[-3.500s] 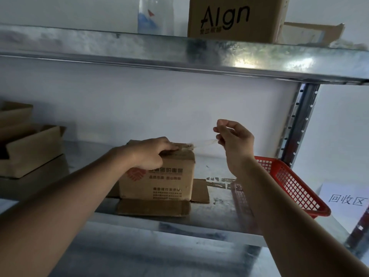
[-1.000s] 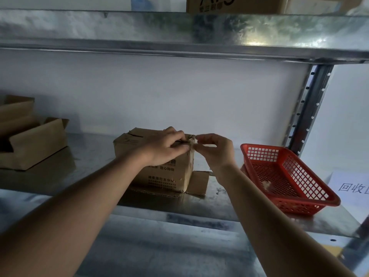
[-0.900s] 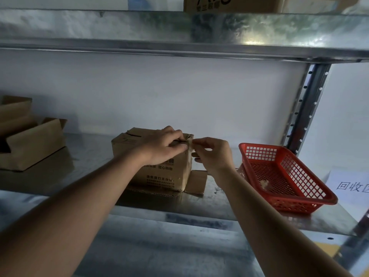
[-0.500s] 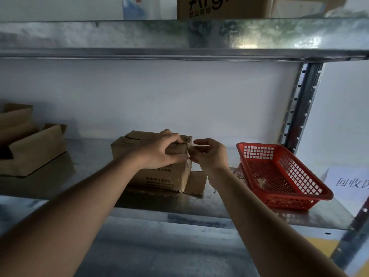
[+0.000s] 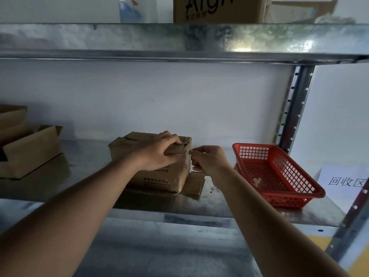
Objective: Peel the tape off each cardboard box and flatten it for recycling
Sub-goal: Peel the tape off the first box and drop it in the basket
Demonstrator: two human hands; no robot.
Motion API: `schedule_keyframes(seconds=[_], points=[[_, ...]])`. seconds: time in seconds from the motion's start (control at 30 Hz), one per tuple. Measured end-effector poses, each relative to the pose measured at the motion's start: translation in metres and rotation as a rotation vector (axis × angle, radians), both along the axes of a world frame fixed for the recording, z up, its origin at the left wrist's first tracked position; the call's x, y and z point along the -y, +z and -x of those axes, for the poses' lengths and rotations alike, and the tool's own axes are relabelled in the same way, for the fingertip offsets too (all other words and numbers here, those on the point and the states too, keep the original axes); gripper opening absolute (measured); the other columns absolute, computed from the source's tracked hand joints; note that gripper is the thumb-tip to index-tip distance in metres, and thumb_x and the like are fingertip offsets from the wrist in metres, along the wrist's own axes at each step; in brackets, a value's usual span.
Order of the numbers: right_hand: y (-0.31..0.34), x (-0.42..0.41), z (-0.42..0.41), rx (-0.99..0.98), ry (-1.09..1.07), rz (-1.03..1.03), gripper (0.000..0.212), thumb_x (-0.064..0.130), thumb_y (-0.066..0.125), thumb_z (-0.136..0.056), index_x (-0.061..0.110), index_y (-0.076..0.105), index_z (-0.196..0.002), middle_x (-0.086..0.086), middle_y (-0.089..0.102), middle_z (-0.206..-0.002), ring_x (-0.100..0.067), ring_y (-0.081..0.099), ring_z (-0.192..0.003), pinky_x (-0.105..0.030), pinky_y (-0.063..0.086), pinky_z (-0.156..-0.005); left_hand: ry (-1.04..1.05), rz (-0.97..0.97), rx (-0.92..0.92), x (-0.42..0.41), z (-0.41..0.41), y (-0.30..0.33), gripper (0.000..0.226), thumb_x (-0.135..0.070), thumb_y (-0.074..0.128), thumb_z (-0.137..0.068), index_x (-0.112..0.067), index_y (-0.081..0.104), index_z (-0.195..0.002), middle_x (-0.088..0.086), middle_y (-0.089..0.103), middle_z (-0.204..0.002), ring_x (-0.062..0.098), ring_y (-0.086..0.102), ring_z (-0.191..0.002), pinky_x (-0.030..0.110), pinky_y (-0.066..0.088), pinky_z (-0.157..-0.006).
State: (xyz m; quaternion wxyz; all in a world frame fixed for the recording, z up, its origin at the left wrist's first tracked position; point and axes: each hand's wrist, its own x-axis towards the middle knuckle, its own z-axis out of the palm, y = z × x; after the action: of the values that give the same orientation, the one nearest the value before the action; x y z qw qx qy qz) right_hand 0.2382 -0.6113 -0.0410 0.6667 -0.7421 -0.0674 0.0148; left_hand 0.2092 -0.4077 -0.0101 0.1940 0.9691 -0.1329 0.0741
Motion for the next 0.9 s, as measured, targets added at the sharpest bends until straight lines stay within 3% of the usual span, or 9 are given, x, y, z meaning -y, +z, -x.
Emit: schedule_keyframes(seconds=[0.13,0.23,0.33,0.4,0.5,0.57,0.67,0.83,0.9], points=[[0.002,-0.001,-0.001,0.013,-0.030,0.085,0.007,0.016,0.072,-0.089,0.015,0.074,-0.096,-0.006,0.073,-0.076,-0.015,0.068,-0.064,-0.036,0.066,-0.070,0.020,-0.079,0.050,0.003,0.000,0.000,0.056,-0.081,0.048,-0.087,-0.046,0.046,-0.130,-0.024,0.043,-0.124,0.010,0.055,-0.108,0.046,0.054,-0.089],[0.002,0.001,-0.003,-0.011,-0.033,0.149,0.026,0.018,0.074,-0.087,0.023,0.066,-0.111,-0.008,0.074,-0.089,-0.017,0.073,-0.075,-0.038,0.066,-0.072,0.010,-0.067,0.056,0.002,0.000,0.000,0.055,-0.081,0.049,-0.087,-0.046,0.047,-0.130,-0.022,0.044,-0.124,0.011,0.056,-0.107,0.047,0.055,-0.088],[0.001,0.002,-0.001,0.053,-0.084,0.235,0.005,0.019,0.072,-0.089,0.022,0.074,-0.092,-0.003,0.074,-0.080,-0.017,0.072,-0.071,-0.039,0.066,-0.070,0.007,-0.058,0.066,0.002,0.000,-0.001,0.051,-0.079,0.051,-0.089,-0.047,0.047,-0.128,-0.022,0.044,-0.122,0.008,0.055,-0.104,0.039,0.053,-0.084],[0.000,0.004,-0.002,0.158,-0.157,0.357,0.012,0.018,0.070,-0.089,0.026,0.074,-0.081,0.000,0.073,-0.075,-0.018,0.072,-0.069,-0.033,0.062,-0.060,0.010,-0.071,0.080,0.003,0.000,0.000,0.050,-0.078,0.051,-0.090,-0.047,0.047,-0.128,-0.022,0.044,-0.123,0.007,0.055,-0.102,0.037,0.052,-0.082],[-0.006,0.008,-0.003,0.264,-0.252,0.476,0.018,0.010,0.070,-0.090,0.023,0.079,-0.098,0.002,0.077,-0.086,-0.016,0.071,-0.076,-0.022,0.050,-0.055,0.013,-0.113,0.099,0.002,0.001,0.001,0.056,-0.082,0.045,-0.086,-0.047,0.045,-0.130,-0.022,0.045,-0.124,0.007,0.056,-0.099,0.038,0.053,-0.080],[-0.010,0.012,-0.003,0.277,-0.280,0.386,0.025,0.007,0.076,-0.089,0.022,0.077,-0.108,0.005,0.077,-0.090,-0.011,0.071,-0.079,-0.023,0.055,-0.060,0.019,-0.141,0.120,0.000,0.001,0.000,0.055,-0.081,0.044,-0.088,-0.047,0.044,-0.131,-0.022,0.045,-0.125,0.006,0.057,-0.097,0.038,0.054,-0.079],[-0.016,0.018,-0.002,0.286,-0.303,0.222,0.025,0.007,0.087,-0.079,0.025,0.079,-0.095,0.011,0.076,-0.086,-0.003,0.072,-0.078,-0.028,0.062,-0.072,0.015,-0.156,0.141,-0.001,-0.001,-0.001,0.052,-0.079,0.044,-0.090,-0.047,0.043,-0.132,-0.023,0.045,-0.126,0.006,0.057,-0.096,0.038,0.054,-0.078],[-0.015,0.010,-0.002,0.264,-0.154,0.119,0.025,0.008,0.074,-0.086,0.032,0.082,-0.083,0.013,0.077,-0.074,0.002,0.069,-0.067,-0.022,0.055,-0.060,0.016,-0.151,0.152,0.000,-0.005,-0.002,0.050,-0.077,0.047,-0.091,-0.048,0.044,-0.130,-0.024,0.044,-0.123,0.006,0.057,-0.094,0.036,0.053,-0.076],[-0.013,0.005,-0.002,0.228,-0.094,0.004,0.021,0.009,0.074,-0.089,0.028,0.082,-0.087,0.006,0.079,-0.076,-0.006,0.074,-0.073,-0.024,0.058,-0.066,0.015,-0.152,0.155,-0.001,-0.005,-0.002,0.051,-0.078,0.047,-0.090,-0.047,0.044,-0.131,-0.024,0.044,-0.123,0.006,0.058,-0.093,0.037,0.054,-0.077]])
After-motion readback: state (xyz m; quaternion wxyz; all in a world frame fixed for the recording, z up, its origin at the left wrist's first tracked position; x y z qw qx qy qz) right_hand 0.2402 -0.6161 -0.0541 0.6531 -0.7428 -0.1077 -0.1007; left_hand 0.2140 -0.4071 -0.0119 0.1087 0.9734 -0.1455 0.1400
